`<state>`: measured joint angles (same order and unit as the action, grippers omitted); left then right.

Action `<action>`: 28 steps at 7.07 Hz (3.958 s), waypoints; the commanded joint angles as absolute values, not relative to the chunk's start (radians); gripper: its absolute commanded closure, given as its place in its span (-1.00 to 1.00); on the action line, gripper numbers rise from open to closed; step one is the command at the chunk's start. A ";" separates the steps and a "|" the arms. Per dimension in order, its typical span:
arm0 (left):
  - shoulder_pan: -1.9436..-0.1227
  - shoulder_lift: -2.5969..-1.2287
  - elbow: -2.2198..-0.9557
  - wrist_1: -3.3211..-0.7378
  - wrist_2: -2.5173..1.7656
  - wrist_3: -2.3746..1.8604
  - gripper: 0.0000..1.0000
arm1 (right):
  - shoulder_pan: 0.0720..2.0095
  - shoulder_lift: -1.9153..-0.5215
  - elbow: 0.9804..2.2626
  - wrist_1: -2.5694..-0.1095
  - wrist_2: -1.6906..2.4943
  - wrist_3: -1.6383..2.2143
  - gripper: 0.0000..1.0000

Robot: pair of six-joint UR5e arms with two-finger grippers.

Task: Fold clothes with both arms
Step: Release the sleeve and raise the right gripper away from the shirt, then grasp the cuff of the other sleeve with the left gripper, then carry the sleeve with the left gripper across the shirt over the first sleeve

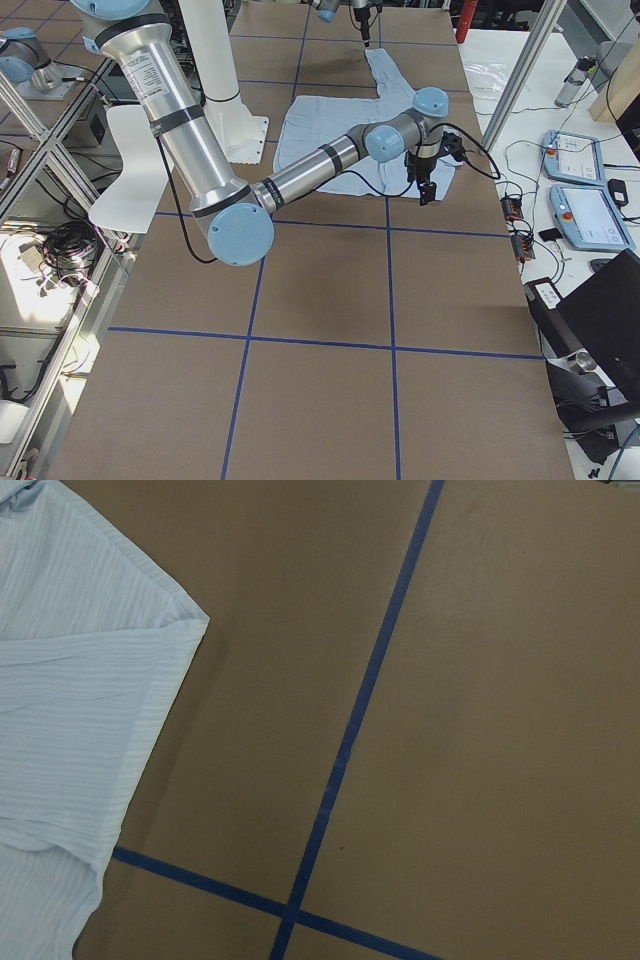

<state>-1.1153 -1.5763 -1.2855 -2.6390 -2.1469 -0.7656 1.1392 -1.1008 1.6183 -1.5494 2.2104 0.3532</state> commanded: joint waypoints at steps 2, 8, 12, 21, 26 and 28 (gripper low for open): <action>-1.089 -1.578 -1.249 -2.675 -2.143 -0.767 -0.60 | 1.138 -1.100 1.618 -1.548 2.210 0.356 -1.00; -1.088 -1.586 -1.238 -2.691 -2.143 -0.765 0.19 | 1.138 -1.103 1.617 -1.528 2.209 0.357 -1.00; -1.085 -1.589 -1.230 -2.692 -2.141 -0.762 0.18 | 1.138 -1.103 1.614 -1.526 2.209 0.357 -1.00; -1.100 -1.659 -1.498 -2.526 -2.314 -0.832 1.00 | 1.138 -1.108 1.624 -1.526 2.214 0.367 -1.00; -0.863 -2.067 -1.591 -2.200 -2.252 -1.332 1.00 | 1.138 -1.127 1.651 -1.526 2.212 0.367 -1.00; -0.784 -2.205 -1.525 -2.200 -2.194 -1.483 1.00 | 1.138 -1.131 1.649 -1.526 2.210 0.367 -1.00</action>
<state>-0.8307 -2.1159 -1.5674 -2.2012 -2.2245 -1.3834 1.1382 -1.1283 1.6486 -1.5263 2.2110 0.3667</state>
